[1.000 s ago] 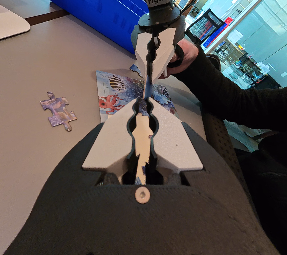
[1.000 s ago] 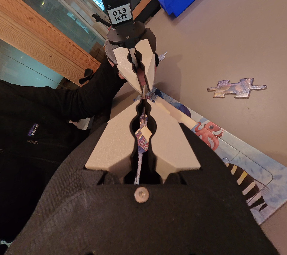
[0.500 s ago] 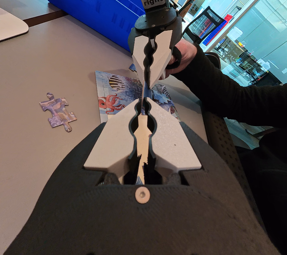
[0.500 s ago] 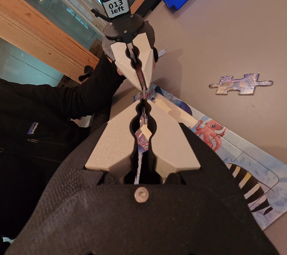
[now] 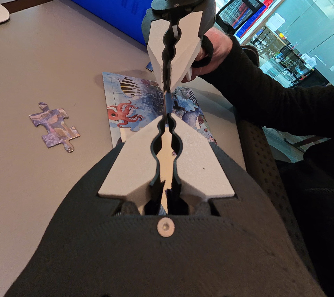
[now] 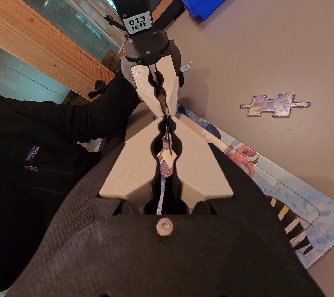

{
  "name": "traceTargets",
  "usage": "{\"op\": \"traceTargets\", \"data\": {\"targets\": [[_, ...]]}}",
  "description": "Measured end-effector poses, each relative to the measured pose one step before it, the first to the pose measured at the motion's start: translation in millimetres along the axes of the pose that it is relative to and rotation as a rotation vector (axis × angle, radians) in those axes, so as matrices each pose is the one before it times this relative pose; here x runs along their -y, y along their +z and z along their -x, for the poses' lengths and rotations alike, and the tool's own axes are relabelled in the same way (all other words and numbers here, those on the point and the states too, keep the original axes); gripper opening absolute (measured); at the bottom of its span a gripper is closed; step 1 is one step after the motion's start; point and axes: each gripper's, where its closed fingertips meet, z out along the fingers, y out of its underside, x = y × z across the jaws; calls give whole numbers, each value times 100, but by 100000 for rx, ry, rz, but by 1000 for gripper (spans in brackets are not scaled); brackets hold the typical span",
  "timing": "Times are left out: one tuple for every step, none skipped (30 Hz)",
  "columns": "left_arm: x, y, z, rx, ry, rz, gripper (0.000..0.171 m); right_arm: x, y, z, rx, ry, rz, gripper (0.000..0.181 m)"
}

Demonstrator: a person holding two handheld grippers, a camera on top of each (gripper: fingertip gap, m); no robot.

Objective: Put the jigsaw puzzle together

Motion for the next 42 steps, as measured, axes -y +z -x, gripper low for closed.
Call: {"op": "traceTargets", "data": {"targets": [[-67,134,30,189,231,277,1,21,39,-20,-142,-83,-119,0],[-67,132,-58,-410,-57,241,0,32,31,1,31,-37,-178,0],[-34,135,-54,-334,93,86,0,-3,27,67,298,-128,68,0],[59,127,49,365,325,-399,0,26,7,54,-68,-680,2,0],[121,123,-46,-235,-15,-685,0,130,-35,15,-508,-750,-489,0],[131,103,-102,-656,-97,-700,0,136,-40,64,-169,-519,-561,0],[124,48,-47,-274,111,-694,0,136,-47,97,38,-470,-582,0],[117,-6,-31,-199,-44,-629,0,110,-61,20,-249,-496,-486,0],[109,-52,-42,-361,-53,-645,0,94,-58,33,-142,-343,-473,0],[75,-46,-43,-374,-126,-502,0,81,-42,58,197,-148,-399,0],[83,-35,6,126,135,-518,0,71,-19,36,170,-16,-397,0],[150,-43,-1,63,83,-884,0,118,-11,17,135,-42,-787,0],[193,-59,-68,-439,-279,-1050,0,214,-56,84,525,-175,-1395,0],[186,-58,34,322,-3,-886,0,318,-90,-3,282,374,-1992,1],[70,-74,192,1140,185,-300,0,425,-167,-71,-1,792,-2458,7],[79,-83,157,806,-16,-588,0,441,-248,-17,411,860,-2584,11],[180,-102,144,479,-532,-1271,0,382,-312,-169,-604,627,-2270,16],[270,-126,186,732,-554,-1835,0,377,-406,-317,-1576,178,-2405,20],[311,-145,150,498,-489,-1928,0,269,-418,-282,-1095,90,-1887,21],[354,-133,60,56,-188,-2155,0,96,-363,-184,-89,464,-819,21],[441,-143,-12,-187,27,-2687,0,-36,-302,-152,409,910,-165,21],[434,-123,25,-42,-376,-2605,0,-117,-214,-79,1077,1111,94,21],[352,-94,30,-42,-504,-2159,0,-230,-66,109,2308,1275,717,22],[252,-75,-25,-327,-248,-1634,0,-352,56,261,3076,1168,1513,23],[127,-14,-91,-714,-182,-906,0,-363,165,183,2071,107,1702,20],[-9,26,-85,-490,-187,-95,0,-342,263,118,940,-977,1635,17],[-74,72,-48,-272,26,245,0,-252,294,134,546,-1462,1509,13],[-68,70,-110,-562,-83,227,0,-97,257,-1,-757,-1722,736,10],[-87,75,-154,-902,-196,337,0,-25,162,37,-610,-1459,475,6],[-46,51,-130,-664,-112,192,0,7,64,40,-409,-1102,187,1],[-25,41,-10,-22,-111,156,0,-6,-25,8,-536,-822,223,0],[-47,50,-87,-539,-412,229,0,-25,-45,40,-233,-586,321,0],[-44,28,-91,-595,-419,108,0,13,-40,80,24,-435,79,0],[-113,32,-7,-172,-462,593,0,-11,-14,43,-135,-292,252,0],[-262,13,13,35,-401,1674,0,-83,23,-8,-443,-211,743,0],[-354,-10,4,216,153,2318,0,-194,56,-3,-398,-193,1383,0],[-443,-17,22,743,898,2905,0,-191,61,-51,-588,-213,1306,0],[-603,-25,-22,935,1268,4198,5,-97,38,-63,-491,351,646,0],[-508,-77,-20,1108,1345,3783,19,-107,14,-60,-243,692,741,0],[-174,-186,140,1884,867,1946,28,-195,-7,-56,-246,252,1295,0],[76,-272,199,1793,436,209,30,-301,5,-106,-714,-177,1789,0],[178,-291,98,800,213,-519,30,-388,42,-136,-932,-247,2363,0]]}}
